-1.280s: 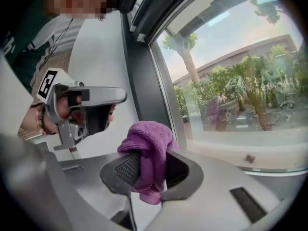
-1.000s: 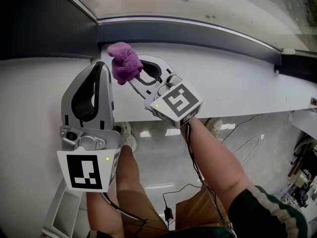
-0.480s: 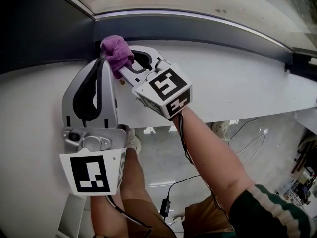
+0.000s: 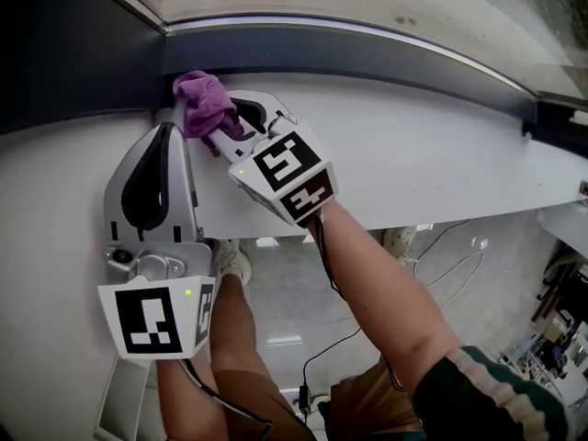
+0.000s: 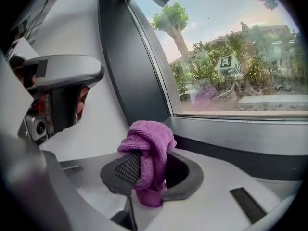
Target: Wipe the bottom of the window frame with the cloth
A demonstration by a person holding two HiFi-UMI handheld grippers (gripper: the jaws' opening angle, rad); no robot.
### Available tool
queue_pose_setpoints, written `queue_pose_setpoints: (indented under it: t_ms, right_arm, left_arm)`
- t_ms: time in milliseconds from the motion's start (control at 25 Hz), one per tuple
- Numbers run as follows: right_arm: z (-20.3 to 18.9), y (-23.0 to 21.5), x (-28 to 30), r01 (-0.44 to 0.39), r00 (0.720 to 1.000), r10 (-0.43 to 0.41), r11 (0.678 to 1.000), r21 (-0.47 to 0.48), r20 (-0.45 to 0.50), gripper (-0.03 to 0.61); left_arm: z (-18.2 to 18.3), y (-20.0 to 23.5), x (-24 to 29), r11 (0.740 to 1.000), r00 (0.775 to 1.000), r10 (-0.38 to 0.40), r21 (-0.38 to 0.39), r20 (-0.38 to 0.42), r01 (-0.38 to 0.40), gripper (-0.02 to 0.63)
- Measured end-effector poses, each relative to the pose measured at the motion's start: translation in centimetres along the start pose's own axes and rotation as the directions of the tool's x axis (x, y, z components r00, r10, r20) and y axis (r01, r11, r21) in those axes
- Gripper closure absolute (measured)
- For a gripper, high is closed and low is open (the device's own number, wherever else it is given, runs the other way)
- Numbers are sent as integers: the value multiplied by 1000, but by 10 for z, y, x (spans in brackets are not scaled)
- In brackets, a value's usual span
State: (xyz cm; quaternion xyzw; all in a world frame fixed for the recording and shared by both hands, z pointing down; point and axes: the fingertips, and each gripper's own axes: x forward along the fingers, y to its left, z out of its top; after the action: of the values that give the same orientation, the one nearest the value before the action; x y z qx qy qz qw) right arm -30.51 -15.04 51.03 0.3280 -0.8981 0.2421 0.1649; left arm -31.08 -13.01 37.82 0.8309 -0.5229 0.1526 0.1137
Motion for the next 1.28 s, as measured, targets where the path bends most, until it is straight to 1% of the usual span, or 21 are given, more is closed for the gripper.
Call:
queue_pose_setpoints:
  t_ms: [80,280,520,640,800,1120,1280]
  right_arm:
    - [3,-2,-2,27,1000,-27,1000,-13,-6,466]
    - [7,-7,-15,57,998,-57,998,-14,-12,466]
    - [-22,-39,-49,93,995,-93,996,-1,-18,466]
    - [-27,-49,-61,107,994,-107,994,3,-19,466]
    - [-32,-62,-78,127,992,-127,992,16,-21,466]
    - [-45,-86,-114,153,988,-151,987,54,-31,466]
    - [-57,-110,-139,171,985,-170,983,60,-32,466]
  left_arm:
    - [4,2,-1,1000,1000,-7,3,-6,7,604]
    - [17,-3,-1,999,1000,-8,37,-6,8,604]
    - [3,-45,15,999,999,-33,26,-2,33,604]
    - [3,-58,21,998,999,-50,30,-2,50,604]
    - [4,-78,29,996,996,-82,33,-21,83,604]
    - [13,-115,40,992,993,-117,40,-25,118,604]
    - [8,-146,55,990,991,-131,39,-32,132,604]
